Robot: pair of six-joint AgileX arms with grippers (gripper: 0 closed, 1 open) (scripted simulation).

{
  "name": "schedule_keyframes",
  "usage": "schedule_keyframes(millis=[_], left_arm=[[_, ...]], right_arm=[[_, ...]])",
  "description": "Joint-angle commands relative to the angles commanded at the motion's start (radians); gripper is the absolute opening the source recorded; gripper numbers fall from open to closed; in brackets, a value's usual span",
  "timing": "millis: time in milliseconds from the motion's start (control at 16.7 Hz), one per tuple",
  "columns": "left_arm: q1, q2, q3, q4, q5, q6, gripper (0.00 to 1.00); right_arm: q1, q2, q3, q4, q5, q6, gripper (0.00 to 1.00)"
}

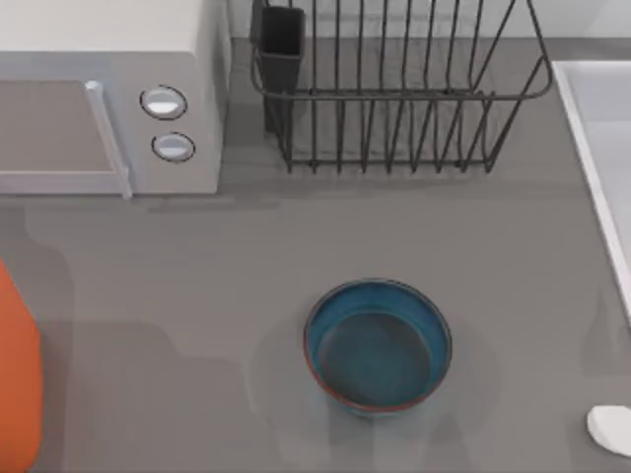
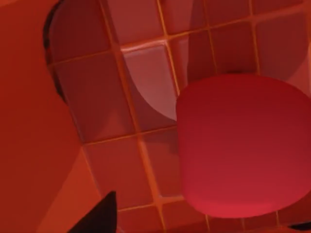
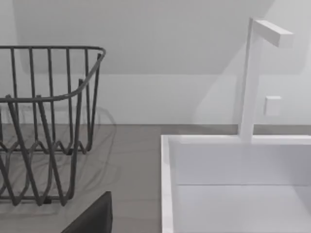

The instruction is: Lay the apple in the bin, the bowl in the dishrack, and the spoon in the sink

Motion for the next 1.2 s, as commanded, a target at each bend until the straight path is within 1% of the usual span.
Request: schedule_keyframes(millis=[120, 240, 420, 600, 1020, 1200], left_arm=[[-0.008, -0.047, -0.026, 0.035, 0.001, -0.045, 1.00], [-0.021, -0.120, -0.073, 0.093, 0.003, -0.128, 1.00], [-0.047, -0.274, -0.178, 0.213, 0.003, -0.324, 1.00], [-0.080, -0.466, -0.319, 0.357, -0.001, -0.602, 1.00], [-0.172, -0.991, -0.702, 0.736, -0.008, -1.362, 1.00], [-0.207, -1.211, -0.838, 0.898, -0.006, -1.609, 1.00]], right_arm=[[0.000, 0.000, 0.000, 0.000, 0.000, 0.000, 1.00], [0.000, 0.000, 0.000, 0.000, 0.000, 0.000, 1.00], [0.000, 0.000, 0.000, 0.000, 0.000, 0.000, 1.00], [0.000, 0.000, 0.000, 0.000, 0.000, 0.000, 1.00], [0.000, 0.000, 0.000, 0.000, 0.000, 0.000, 1.00], [0.000, 0.000, 0.000, 0.000, 0.000, 0.000, 1.00]])
